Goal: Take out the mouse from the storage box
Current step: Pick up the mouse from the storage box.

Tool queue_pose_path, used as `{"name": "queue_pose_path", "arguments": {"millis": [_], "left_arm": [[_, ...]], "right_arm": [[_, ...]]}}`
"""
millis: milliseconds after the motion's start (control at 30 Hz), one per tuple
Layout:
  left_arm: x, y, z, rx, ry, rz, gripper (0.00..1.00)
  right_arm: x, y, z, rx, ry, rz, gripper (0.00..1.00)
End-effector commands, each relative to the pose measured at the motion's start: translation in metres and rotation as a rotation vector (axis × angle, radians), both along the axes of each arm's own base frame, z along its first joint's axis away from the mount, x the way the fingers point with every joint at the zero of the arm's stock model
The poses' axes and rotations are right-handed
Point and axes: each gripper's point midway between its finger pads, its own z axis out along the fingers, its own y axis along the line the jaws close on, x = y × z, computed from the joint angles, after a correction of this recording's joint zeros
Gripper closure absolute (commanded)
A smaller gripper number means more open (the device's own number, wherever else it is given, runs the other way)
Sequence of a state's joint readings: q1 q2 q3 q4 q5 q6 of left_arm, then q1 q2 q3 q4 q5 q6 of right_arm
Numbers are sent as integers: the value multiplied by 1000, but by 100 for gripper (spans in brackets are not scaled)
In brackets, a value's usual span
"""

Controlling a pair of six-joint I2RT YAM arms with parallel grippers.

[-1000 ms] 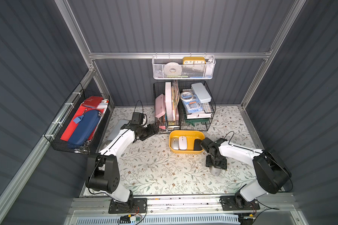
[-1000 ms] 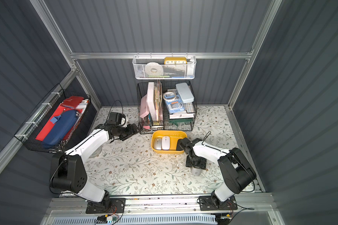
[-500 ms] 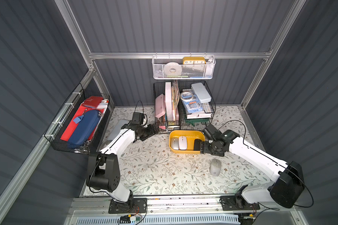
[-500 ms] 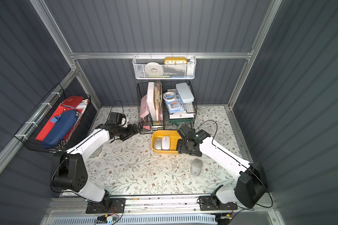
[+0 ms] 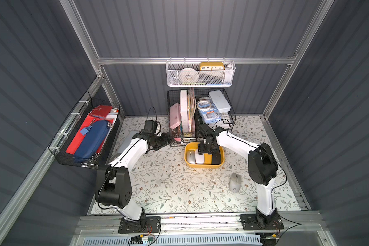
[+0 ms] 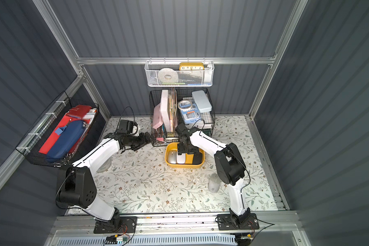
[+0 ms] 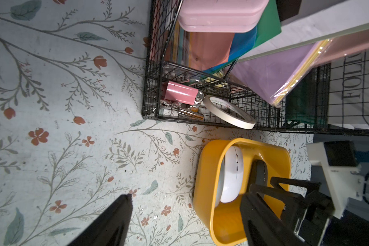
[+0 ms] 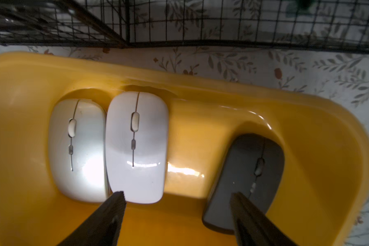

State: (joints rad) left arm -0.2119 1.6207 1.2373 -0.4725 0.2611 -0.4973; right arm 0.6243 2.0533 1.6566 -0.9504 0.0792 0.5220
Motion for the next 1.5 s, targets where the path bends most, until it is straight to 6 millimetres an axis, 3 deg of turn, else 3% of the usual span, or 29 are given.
{"name": "queue_pose_path", "arguments": {"millis": [0, 267, 600, 767, 900, 1100, 1233, 1467], "left_arm": [[-6, 0, 4, 6, 6, 1, 15], [-4, -2, 3, -7, 1, 3, 15], [-7, 1, 4, 2, -10, 10, 15], [-8, 1, 6, 4, -14, 7, 15], [-10, 1, 6, 2, -17, 9, 15], [-11, -1, 2, -16, -7, 4, 15], [-10, -2, 5, -20, -17, 4, 15], [-12, 0, 6, -12, -19, 6, 14]], "right_arm": [[0, 16, -1, 19, -24, 80, 17], [4, 30, -32, -10, -66, 149, 12], [19, 35, -43, -20, -95, 140, 12], [10, 36, -53, -29, -23, 141, 14], [-3, 18, -50, -91, 17, 106, 21], [-7, -5, -36, -151, -45, 69, 29], [-5, 1, -32, -135, -48, 106, 24], [15, 16, -32, -131, -69, 203, 14]]}}
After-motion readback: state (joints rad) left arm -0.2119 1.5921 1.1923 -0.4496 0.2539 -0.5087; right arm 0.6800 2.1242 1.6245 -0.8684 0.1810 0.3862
